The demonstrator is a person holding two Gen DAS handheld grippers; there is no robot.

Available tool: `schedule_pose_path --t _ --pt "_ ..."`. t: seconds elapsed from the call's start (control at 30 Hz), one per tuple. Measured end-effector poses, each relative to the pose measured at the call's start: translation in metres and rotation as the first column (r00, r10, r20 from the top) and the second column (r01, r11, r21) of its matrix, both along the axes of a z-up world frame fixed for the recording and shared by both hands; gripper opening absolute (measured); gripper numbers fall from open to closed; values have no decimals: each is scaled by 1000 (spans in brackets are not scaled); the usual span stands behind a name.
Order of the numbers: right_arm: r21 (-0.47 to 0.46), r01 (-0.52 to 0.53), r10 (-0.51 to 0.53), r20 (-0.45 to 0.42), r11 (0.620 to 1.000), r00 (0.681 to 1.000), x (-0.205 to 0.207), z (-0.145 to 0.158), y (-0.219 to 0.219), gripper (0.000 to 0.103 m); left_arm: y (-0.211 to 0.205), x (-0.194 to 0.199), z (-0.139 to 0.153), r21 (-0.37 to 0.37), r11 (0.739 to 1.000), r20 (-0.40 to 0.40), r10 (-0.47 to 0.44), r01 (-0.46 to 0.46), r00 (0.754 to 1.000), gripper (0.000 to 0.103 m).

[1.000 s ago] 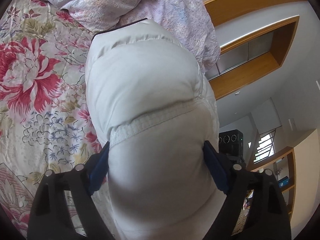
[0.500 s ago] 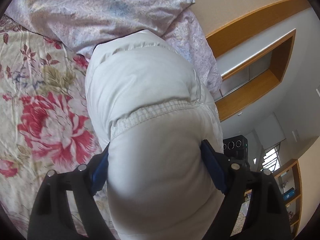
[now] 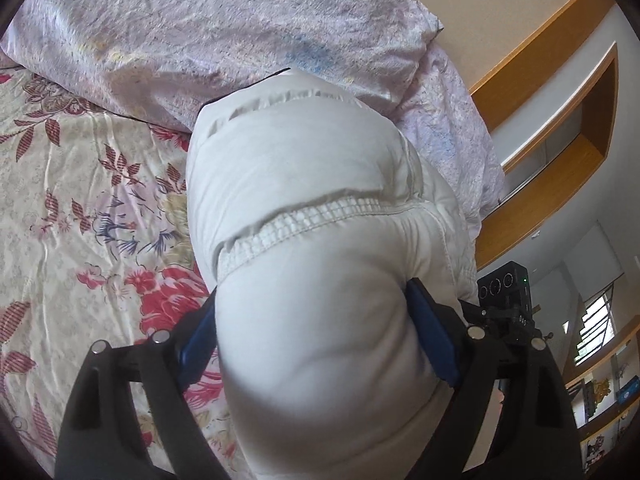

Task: Fold large clothes

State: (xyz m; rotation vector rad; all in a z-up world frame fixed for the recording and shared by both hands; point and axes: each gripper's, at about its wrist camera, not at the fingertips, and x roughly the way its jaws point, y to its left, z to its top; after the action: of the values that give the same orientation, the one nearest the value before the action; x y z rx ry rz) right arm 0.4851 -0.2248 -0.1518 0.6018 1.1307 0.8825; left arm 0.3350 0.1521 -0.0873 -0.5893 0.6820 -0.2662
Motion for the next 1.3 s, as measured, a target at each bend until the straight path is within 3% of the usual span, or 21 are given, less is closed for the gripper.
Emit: schedule_pose_path --t 0.07,0.13,0.23,0.3,0.4,0.43,0.53,0.57,0.6,0.7,0.83,0.9,1.0,1.07,1.2,1.3 --pt "-54 21 -21 3 998 1000 -5 4 -3 102 -4 1 3 64 998 2 22 -22 1000 95" --pt "-117 42 -38 40 992 998 -15 19 -1 102 -11 2 13 165 985 7 58 -58 998 101" --pt "-221 133 -105 136 966 985 -33 51 -16 102 -22 -5 32 313 943 19 110 -111 994 101" --pt "-277 250 -169 286 928 943 -51 83 -31 102 -29 -13 44 409 898 42 159 -162 986 101" --pt "-225 259 -124 481 939 868 -82 123 -27 102 -43 -22 57 530 821 80 201 -212 976 101" --pt "-235 263 -101 536 936 838 -92 131 -18 100 -48 -24 60 549 807 93 203 -220 975 101" --pt "-323 295 -15 651 899 759 -108 139 18 80 -61 -23 69 558 801 116 186 -219 976 101" --pt "-342 298 4 663 891 749 -114 136 25 66 -63 -24 70 558 801 119 178 -214 977 101" --pt "-352 297 14 665 888 747 -109 137 33 59 -66 -22 72 563 798 122 176 -214 977 101" --pt "-376 316 39 695 871 718 -110 137 49 47 -76 -13 77 598 772 131 170 -215 977 101" --pt "-360 343 39 737 867 675 -88 143 70 43 -83 4 77 643 736 129 169 -212 977 101" --pt "-376 351 42 732 858 680 -74 143 76 43 -83 14 73 650 730 116 177 -210 977 101" --pt "-443 328 81 687 834 722 -55 127 80 43 -79 26 61 635 749 82 177 -188 981 101" --pt "-472 316 108 677 823 728 -51 115 80 43 -78 30 55 614 769 76 169 -179 983 101" --pt "-457 286 96 649 842 754 -40 100 74 43 -77 38 45 586 794 60 157 -162 986 101" --pt "-453 279 95 644 847 759 -34 92 73 44 -79 43 40 597 786 60 153 -158 986 101"
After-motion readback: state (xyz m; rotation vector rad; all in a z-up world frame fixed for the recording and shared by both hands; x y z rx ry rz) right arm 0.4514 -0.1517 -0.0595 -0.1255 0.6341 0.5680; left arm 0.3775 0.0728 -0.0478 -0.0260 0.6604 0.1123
